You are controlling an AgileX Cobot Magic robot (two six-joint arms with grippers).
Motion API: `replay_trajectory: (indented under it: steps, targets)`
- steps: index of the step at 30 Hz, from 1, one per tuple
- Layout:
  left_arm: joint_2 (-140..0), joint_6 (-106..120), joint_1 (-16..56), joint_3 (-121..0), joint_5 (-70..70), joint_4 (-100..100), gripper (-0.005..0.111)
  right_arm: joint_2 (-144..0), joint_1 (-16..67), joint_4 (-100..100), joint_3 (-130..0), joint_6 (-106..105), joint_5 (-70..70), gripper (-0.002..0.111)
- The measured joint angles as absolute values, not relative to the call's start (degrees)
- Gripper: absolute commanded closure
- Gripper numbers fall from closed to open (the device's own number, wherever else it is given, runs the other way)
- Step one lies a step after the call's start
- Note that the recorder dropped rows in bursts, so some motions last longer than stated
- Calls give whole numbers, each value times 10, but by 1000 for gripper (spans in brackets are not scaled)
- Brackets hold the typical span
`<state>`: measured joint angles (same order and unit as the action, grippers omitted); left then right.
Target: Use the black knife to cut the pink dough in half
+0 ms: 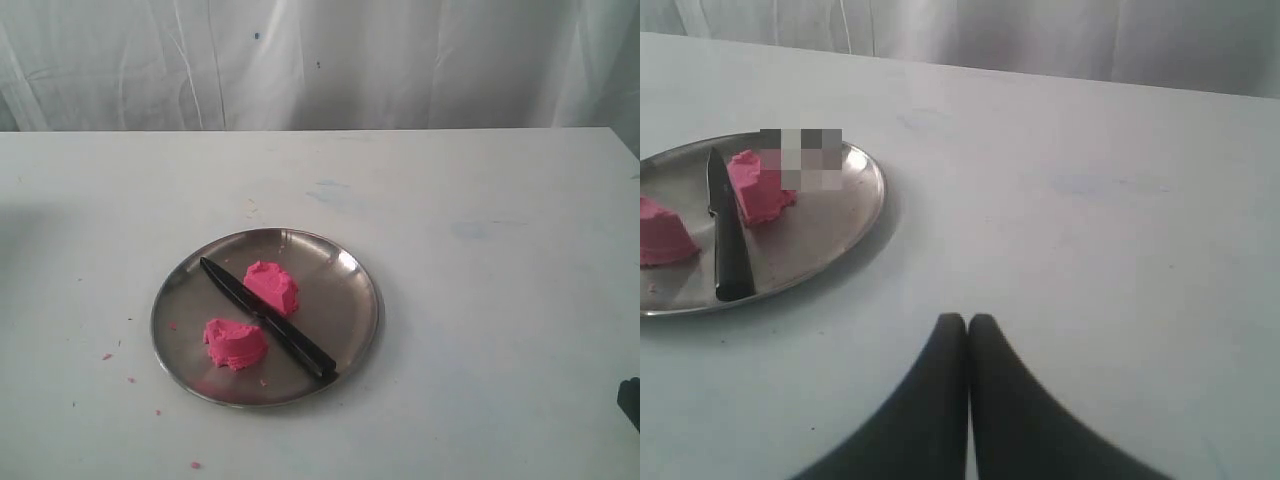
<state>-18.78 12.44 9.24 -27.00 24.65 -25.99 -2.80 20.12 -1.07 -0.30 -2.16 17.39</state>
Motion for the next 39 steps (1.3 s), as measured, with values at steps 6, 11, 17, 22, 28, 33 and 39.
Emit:
replay_trajectory:
  steps: [6, 11, 17, 22, 28, 33, 39]
  targets:
    - [-188, 124, 92, -270, 247, -260, 107, -28, 201, -11, -3, -22, 174, 108]
    - [-188, 124, 92, -270, 247, -260, 107, -28, 201, -11, -3, -22, 174, 108]
    - [-158, 124, 92, -217, 155, -204, 107, -28, 201, -10, -3, -22, 174, 108]
    - [-102, 104, 92, -141, 49, -156, 107, -28, 201, -10, -3, -22, 174, 108]
    - [-72, 19, 92, -64, 39, -126, 107, -28, 201, -10, -3, -22, 174, 108]
    - [-55, 0, 92, -18, 38, -123, 107, -28, 201, -10, -3, -22, 174, 108]
    - [-32, -12, 92, -3, 53, -90, 107, -28, 201, -10, -3, -22, 174, 108]
